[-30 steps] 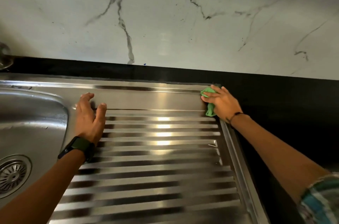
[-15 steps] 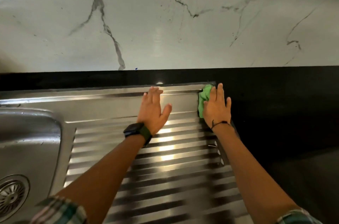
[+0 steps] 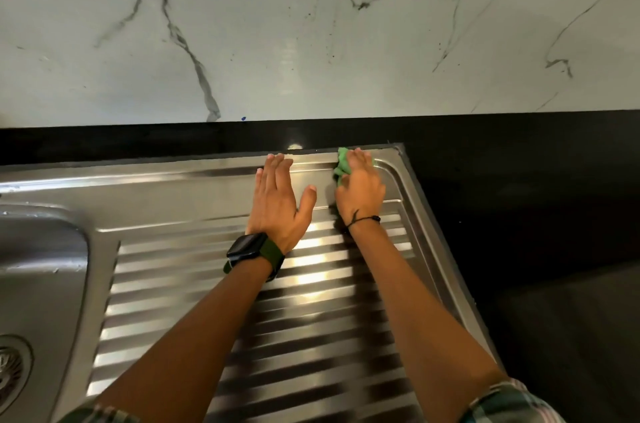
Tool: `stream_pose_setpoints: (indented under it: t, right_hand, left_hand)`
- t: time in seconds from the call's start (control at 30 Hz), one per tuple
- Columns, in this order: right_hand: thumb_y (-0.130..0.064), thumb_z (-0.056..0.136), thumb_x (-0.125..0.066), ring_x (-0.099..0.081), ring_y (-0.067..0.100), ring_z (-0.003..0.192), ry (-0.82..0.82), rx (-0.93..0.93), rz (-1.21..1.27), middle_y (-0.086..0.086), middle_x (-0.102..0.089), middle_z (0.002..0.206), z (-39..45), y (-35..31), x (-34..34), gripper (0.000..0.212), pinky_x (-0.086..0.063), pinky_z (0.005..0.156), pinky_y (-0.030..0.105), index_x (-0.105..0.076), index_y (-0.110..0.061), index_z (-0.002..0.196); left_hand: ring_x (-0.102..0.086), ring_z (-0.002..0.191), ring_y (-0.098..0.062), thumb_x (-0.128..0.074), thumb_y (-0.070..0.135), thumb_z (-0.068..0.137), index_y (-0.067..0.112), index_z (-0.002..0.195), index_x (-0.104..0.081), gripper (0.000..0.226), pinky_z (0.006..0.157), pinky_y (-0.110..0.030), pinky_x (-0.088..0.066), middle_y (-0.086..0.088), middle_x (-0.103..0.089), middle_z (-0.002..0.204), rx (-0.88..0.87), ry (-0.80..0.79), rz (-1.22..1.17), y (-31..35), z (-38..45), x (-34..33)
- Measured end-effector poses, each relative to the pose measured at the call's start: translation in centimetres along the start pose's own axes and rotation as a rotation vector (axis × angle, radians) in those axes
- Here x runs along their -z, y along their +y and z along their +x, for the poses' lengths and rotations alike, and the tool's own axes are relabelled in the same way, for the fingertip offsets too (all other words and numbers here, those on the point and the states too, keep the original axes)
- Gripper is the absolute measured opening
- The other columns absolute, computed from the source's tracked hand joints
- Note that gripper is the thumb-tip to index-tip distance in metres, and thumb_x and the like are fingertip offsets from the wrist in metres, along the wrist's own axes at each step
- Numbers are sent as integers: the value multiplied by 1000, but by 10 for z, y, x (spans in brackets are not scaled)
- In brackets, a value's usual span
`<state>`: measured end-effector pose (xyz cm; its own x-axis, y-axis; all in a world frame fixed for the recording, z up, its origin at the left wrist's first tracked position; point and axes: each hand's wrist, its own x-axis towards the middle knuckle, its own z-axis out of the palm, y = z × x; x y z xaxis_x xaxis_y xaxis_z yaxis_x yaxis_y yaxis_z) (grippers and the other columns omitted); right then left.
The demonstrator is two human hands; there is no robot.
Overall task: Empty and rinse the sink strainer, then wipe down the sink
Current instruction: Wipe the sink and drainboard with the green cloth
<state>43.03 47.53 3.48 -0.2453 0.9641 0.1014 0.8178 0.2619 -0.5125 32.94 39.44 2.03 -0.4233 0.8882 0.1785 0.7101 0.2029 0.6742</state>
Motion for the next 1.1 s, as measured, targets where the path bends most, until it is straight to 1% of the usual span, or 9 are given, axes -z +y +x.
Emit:
stream_pose_setpoints:
  t: [0.1, 0.17, 0.27, 0.37, 0.57, 0.77, 0.87, 1.0, 1.1]
  right_hand:
    - [-1, 87, -51, -36, 26, 135, -55, 189, 60, 11, -42, 144, -8, -17, -7, 48, -30, 110, 33, -44, -9, 133]
    - [-2, 89, -47, -33, 23, 137, -145, 355, 100, 11, -42, 145, -14, -33, -18, 45, -22, 113, 28, -44, -7, 134]
    - [-23, 94, -47, -15, 21, 144, -202, 544, -208, 5, -28, 153, -10, -39, -35, 54, -8, 119, 33, -27, -15, 143]
    - [-26, 94, -43, -20, 23, 143, -151, 709, -436, 6, -32, 150, 7, -21, -22, 48, -6, 118, 37, -32, -15, 140]
    - [-6, 89, -47, -36, 28, 135, -9, 313, -455, 12, -48, 139, 34, 66, 42, 41, -23, 114, 38, -47, -10, 130]
    - [-4, 85, -54, -52, 32, 118, 131, -64, -174, 14, -56, 127, 28, 32, 24, 36, -44, 97, 40, -58, -11, 120]
    - [-6, 87, -54, -44, 26, 130, 110, -39, -90, 10, -54, 134, 25, 13, 10, 36, -40, 103, 36, -58, -12, 122]
    - [-8, 86, -56, -40, 26, 133, 64, 80, -114, 10, -52, 136, 13, -29, -16, 39, -39, 104, 39, -53, -12, 125]
    - [-3, 87, -48, -38, 27, 133, -9, 238, -46, 10, -51, 137, -10, -77, -48, 41, -35, 106, 38, -51, -11, 127]
  left_hand:
    - [-14, 143, -22, -28, 42, 84, 8, 139, -27, 64, 118, -34, -3, -12, -25, 151, -1, 15, -64, 2, -1, 2]
    - [-22, 140, -26, -27, 36, 85, 8, 134, -32, 57, 119, -44, -11, -15, -32, 146, 20, 64, -157, 4, -2, 5]
    - [-38, 127, -37, -29, 30, 85, 5, 127, -38, 51, 106, -57, -31, -20, -43, 135, 97, 146, -260, 4, -1, 12]
    - [-36, 129, -36, -30, 33, 85, 6, 130, -36, 53, 107, -57, -30, -20, -42, 137, 77, 90, -213, 1, -2, 12]
    - [-36, 130, -35, -31, 38, 85, 10, 134, -33, 56, 112, -54, -25, -19, -42, 138, 124, 67, -246, -6, -2, 12]
    - [-25, 138, -28, -32, 37, 85, 9, 135, -33, 57, 115, -49, -20, -13, -34, 146, 184, 104, -318, 1, -4, 15]
    - [-29, 135, -29, -37, 32, 90, 9, 132, -36, 49, 114, -51, -22, -14, -36, 143, 199, 85, -315, -3, -6, 27]
    - [-14, 142, -23, -35, 42, 89, 10, 136, -33, 56, 118, -40, -6, -9, -23, 152, 83, 19, 46, -41, -24, 60]
    - [-10, 143, -23, -29, 45, 84, 8, 136, -33, 64, 116, -38, -3, -11, -20, 153, 152, 81, 132, -65, -46, 86]
